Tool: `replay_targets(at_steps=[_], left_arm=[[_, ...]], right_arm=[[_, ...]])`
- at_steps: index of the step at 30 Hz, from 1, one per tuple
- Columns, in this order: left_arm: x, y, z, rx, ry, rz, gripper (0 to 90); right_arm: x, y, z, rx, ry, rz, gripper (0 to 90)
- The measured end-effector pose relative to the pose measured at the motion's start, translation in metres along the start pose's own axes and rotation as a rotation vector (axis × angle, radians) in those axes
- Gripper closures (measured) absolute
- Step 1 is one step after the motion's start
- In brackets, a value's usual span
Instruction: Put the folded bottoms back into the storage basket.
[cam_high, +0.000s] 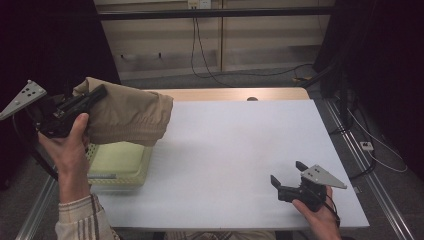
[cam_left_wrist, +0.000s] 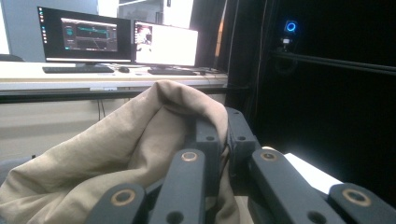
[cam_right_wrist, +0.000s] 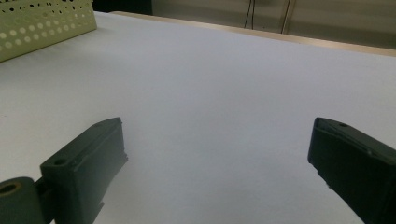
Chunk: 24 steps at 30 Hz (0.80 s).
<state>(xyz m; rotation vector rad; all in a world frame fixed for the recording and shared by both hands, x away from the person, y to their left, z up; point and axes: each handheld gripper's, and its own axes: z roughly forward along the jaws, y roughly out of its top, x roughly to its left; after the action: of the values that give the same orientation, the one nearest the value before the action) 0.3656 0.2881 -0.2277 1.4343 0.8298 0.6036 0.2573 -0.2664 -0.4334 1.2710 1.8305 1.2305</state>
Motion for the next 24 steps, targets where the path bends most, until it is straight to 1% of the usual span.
replay_targets(at_steps=[4, 7, 9, 11, 15, 18, 22, 24], left_arm=[[0.004, 0.003, -0.005, -0.014, 0.011, -0.005, 86.8], [0.005, 0.008, -0.005, -0.012, 0.021, 0.009, 86.8], [0.006, 0.01, -0.005, 0.005, 0.026, 0.037, 86.8], [0.007, 0.01, -0.006, 0.014, 0.031, 0.041, 86.8], [0.014, 0.006, -0.013, 0.019, 0.039, 0.028, 86.8], [0.019, 0.006, -0.018, 0.012, 0.047, 0.017, 86.8], [0.024, 0.005, -0.024, 0.022, 0.056, 0.016, 86.8], [0.028, 0.005, -0.027, 0.033, 0.049, 0.023, 86.8]], right_arm=[[-0.001, 0.0, 0.0, 0.0, -0.003, -0.001, 4.0], [-0.001, 0.0, 0.0, 0.002, -0.009, 0.001, 3.9], [-0.001, 0.0, 0.0, 0.002, -0.015, 0.002, 3.9], [-0.001, 0.0, 0.0, 0.002, -0.021, 0.004, 3.9], [-0.001, 0.0, 0.001, 0.006, -0.02, 0.002, 3.9], [0.0, 0.0, 0.001, 0.005, -0.016, -0.001, 4.0], [-0.001, -0.001, 0.0, 0.004, -0.016, 0.002, 3.9], [-0.001, -0.001, 0.0, 0.005, -0.016, 0.001, 4.0]])
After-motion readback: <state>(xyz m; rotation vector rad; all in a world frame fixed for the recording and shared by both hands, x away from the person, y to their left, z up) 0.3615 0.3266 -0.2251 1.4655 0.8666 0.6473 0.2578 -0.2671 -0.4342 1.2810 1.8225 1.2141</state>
